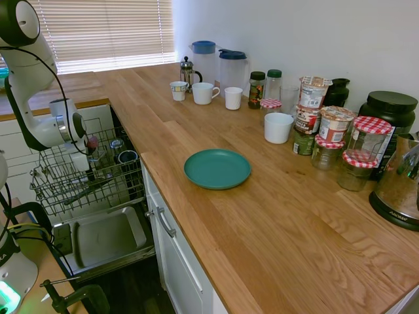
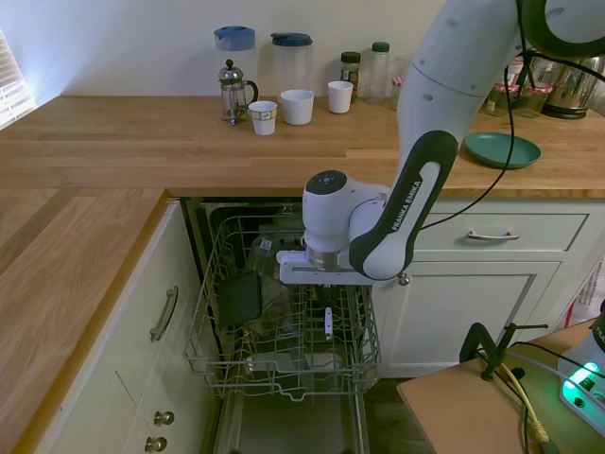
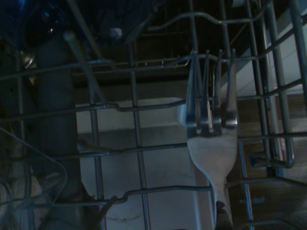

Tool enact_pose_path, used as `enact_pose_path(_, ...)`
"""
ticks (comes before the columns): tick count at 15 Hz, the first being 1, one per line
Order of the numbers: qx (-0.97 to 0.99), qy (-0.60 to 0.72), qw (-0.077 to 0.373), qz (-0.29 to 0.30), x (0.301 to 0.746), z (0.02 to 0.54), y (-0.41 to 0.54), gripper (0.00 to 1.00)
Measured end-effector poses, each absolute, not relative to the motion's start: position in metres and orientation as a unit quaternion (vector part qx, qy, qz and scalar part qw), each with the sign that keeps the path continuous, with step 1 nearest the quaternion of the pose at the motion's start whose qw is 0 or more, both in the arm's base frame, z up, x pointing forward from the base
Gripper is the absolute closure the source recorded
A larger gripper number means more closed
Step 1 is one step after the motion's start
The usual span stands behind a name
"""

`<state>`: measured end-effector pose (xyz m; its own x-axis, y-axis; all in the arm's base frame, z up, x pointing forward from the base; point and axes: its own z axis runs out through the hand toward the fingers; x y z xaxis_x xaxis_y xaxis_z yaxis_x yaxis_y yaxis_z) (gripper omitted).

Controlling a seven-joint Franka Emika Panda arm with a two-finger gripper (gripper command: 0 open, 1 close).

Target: Put the fork in the dishwasher

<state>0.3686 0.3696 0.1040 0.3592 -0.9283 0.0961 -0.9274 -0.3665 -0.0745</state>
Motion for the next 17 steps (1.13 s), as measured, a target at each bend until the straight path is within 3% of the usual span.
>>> enact_pose_path(9,-0.83,0.554,0.01,-0.07,0.363,0.111,0.383,0.0)
enact_pose_path(17,-0.82,0.558,0.012,-0.125,0.316,0.23,0.404,0.0)
